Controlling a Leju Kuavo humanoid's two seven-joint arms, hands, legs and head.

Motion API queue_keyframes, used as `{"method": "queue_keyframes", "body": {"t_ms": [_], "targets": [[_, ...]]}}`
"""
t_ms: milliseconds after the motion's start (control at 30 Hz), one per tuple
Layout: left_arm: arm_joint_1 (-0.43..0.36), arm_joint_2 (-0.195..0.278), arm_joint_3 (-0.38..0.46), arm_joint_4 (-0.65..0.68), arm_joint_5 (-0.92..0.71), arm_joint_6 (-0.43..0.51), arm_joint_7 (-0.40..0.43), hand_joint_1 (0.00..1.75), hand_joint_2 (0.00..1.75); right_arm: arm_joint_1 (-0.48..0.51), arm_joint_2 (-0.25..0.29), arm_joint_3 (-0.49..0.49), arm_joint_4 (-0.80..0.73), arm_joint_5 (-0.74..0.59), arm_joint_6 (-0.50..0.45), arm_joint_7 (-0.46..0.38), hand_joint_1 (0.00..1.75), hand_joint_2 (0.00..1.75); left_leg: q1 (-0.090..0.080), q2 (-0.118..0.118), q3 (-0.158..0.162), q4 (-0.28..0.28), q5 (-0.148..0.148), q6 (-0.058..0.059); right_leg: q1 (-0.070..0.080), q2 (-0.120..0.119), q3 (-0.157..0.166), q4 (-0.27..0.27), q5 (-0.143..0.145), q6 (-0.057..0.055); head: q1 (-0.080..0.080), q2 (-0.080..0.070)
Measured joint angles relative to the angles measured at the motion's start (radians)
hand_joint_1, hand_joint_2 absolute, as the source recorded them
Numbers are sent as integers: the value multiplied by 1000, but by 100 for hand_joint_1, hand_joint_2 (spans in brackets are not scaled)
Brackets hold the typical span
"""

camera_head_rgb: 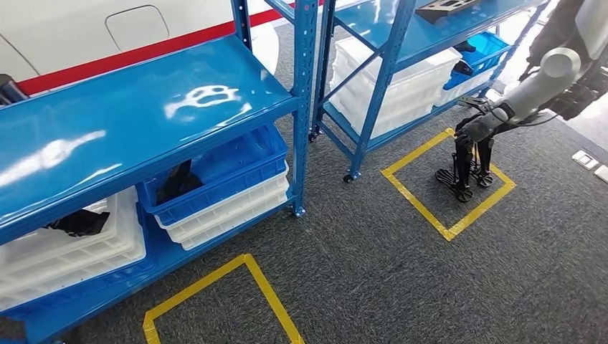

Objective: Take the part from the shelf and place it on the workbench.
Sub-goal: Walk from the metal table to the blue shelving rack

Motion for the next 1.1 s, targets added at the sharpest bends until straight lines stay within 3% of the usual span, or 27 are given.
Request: {"method": "queue_keyframes", "body": {"t_ms": [67, 133, 200, 267, 333, 400, 433, 467, 500, 533, 567, 633, 700, 767, 800, 867, 900, 933, 967, 1000, 1033, 1100], "targets": [[0, -1, 0, 0, 0, 0, 0, 0, 0, -3, -1, 0, 0, 0, 0, 0, 0, 0, 2, -28, -3, -1, 7, -5, 6, 45, 60, -139, 63, -19, 0, 0], [0, -3, 0, 1, 0, 1, 0, 0, 0, -5, -3, 0, 0, 0, 0, 0, 0, 0, 8, -49, -8, -2, 15, -16, 12, 76, 87, -206, 81, -30, 0, 0], [3, -5, 0, 1, 0, 1, 1, 0, 0, -7, -2, 0, 0, 0, 0, 0, 0, 0, 13, -68, -13, -8, 25, -32, 16, 64, 89, -221, 90, -35, 1, 0], [6, -3, 0, 1, 2, 3, 3, 0, 0, -11, 2, 0, -1, 0, 0, 0, 0, 0, 7, -20, -27, 9, 9, -40, 13, 40, 93, -248, 113, -41, -3, 0], [4, -2, 0, 2, 3, 7, 4, 0, 0, -9, 3, 0, 0, -1, 1, 0, 0, 0, 2, 55, -65, 93, -55, -42, 12, 11, 93, -267, 132, -43, -15, 0], [3, -1, 0, 2, 3, 10, 4, 0, 0, -2, 3, 0, 0, -2, 2, 0, 0, 0, 7, 72, -106, 200, -115, -50, 12, -21, 85, -266, 135, -42, -25, 0], [3, 0, 0, 2, 4, 10, 4, 0, 0, 0, 4, 0, 1, -2, 2, 0, 0, 0, 10, 73, -111, 225, -123, -55, 10, -38, 80, -262, 135, -41, -26, 0], [4, 1, 0, 2, 5, 11, 5, 0, 0, 0, 6, 0, 1, -2, 3, 0, 0, 0, 13, 77, -96, 215, -113, -62, 8, -52, 75, -257, 133, -38, -27, 0], [4, 2, 0, 2, 5, 12, 5, 0, 0, 0, 8, 0, 0, -3, 3, 0, 0, 0, 16, 88, -62, 169, -90, -68, 4, -65, 70, -248, 130, -32, -28, 0], [4, 3, 0, 2, 6, 12, 5, 0, 0, -2, 8, 0, 0, -3, 3, 0, 0, 0, 19, 116, -21, 105, -69, -75, 1, -77, 65, -236, 125, -24, -29, 0], [2, 2, 0, 2, 7, 12, 4, 0, 0, -3, 9, 0, 0, -4, 3, 0, 0, 0, 21, 145, 14, 50, -53, -76, 0, -86, 59, -222, 118, -14, -33, 0], [1, 2, 0, 2, 9, 14, 4, 0, 0, -5, 8, 0, 0, -5, 2, -1, 0, 0, 18, 179, 42, 1, -48, -61, 2, -101, 56, -202, 106, 1, -33, 0], [1, 3, 0, 2, 11, 17, 4, 0, 0, -6, 8, 0, 0, -7, 2, -1, 0, 0, 14, 158, 36, 5, -45, -38, -1, -115, 60, -199, 103, 10, -26, 0], [0, 5, 0, 2, 12, 18, 3, 0, 0, -6, 8, 0, 0, -8, 2, -1, 0, 0, 14, 131, 30, 3, -37, -24, -6, -92, 57, -184, 83, 21, -21, 0], [-2, 5, 0, 3, 12, 18, 3, 0, 0, -4, 8, 0, 0, -8, 2, -1, 0, 0, 15, 116, 27, 2, -33, -17, -8, -69, 45, -152, 56, 26, -19, 0], [-4, 5, 0, 3, 12, 18, 3, 0, 0, 0, 8, 0, 0, -8, 2, -1, 0, 0, 13, 83, 18, 3, -26, -7, -9, -28, -3, -31, -18, 29, -10, 0], [-4, 5, 0, 4, 12, 18, 3, 0, 0, 2, 8, 0, 0, -8, 2, -1, 0, 0, 10, 66, 15, 3, -23, -4, -8, -21, -28, 32, -44, 27, -7, 0], [-3, 5, 0, 4, 13, 18, 3, 0, 0, 3, 9, 0, 0, -8, 2, -1, 0, 0, 7, 48, 13, 3, -20, -2, -7, -18, -42, 70, -52, 22, -3, 0], [-1, 5, 0, 4, 13, 18, 3, 0, 0, 2, 9, 0, 0, -8, 2, -1, 0, 0, 4, 30, 12, 3, -17, -2, -5, -15, -42, 73, -39, 15, -1, 0], [0, 6, 0, 4, 14, 18, 3, 0, 0, 1, 9, 0, 0, -8, 2, -1, 0, 0, 1, 14, 12, 3, -15, -2, -1, -9, -26, 38, -9, 5, 0, 0], [0, 6, 0, 5, 15, 19, 3, 0, 0, 0, 8, 0, 0, -8, 2, -1, 0, 0, -1, -2, 11, 2, -12, -2, 4, 5, 2, -24, 30, -8, 0, 0], [-1, 4, 0, 5, 17, 20, 2, 0, 0, -1, 5, 0, 0, -8, 1, -1, 0, 0, 0, -31, 8, 2, -5, -7, 11, 54, 54, -145, 80, -34, -3, 0]]}}
